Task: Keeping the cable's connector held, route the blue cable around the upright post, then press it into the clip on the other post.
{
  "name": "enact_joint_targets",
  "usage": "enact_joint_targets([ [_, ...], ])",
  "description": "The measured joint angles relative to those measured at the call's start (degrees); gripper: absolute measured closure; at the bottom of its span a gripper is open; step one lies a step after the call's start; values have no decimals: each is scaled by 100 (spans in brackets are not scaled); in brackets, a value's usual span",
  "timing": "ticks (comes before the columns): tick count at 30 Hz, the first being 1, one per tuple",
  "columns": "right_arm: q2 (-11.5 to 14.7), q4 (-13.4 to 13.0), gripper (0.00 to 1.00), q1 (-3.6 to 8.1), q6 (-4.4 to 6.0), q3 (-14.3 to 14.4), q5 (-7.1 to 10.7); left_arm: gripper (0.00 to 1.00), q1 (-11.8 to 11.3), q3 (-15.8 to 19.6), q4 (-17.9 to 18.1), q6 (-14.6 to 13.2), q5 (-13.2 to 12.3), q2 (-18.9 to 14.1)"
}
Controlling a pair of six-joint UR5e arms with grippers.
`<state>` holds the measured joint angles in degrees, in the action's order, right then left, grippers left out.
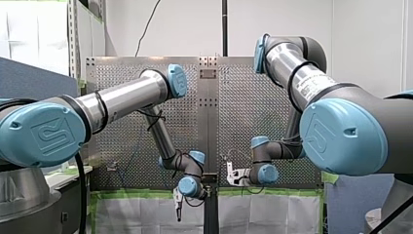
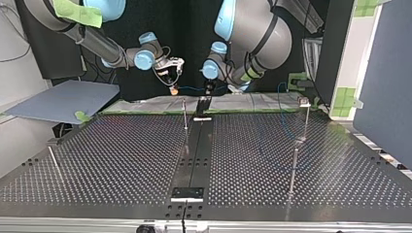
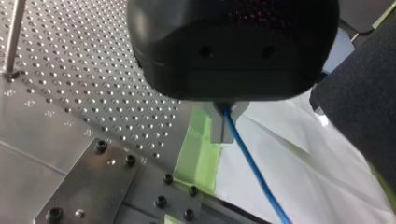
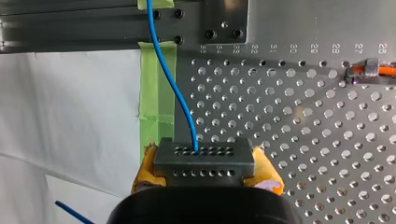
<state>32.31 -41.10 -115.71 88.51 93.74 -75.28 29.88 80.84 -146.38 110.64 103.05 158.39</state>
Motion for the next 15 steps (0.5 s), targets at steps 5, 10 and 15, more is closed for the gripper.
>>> enact_joint_targets([
  [5, 0, 2, 100, 10, 25, 0, -27, 98, -41, 0, -6, -249, 196, -89],
  [10, 0, 4, 100, 59, 124, 0, -48, 98, -41, 0, -35, -428, 414, -164],
  [15, 0, 7, 100, 161, 163, 2, 44, 98, 35, 3, -145, -566, 664, -175],
])
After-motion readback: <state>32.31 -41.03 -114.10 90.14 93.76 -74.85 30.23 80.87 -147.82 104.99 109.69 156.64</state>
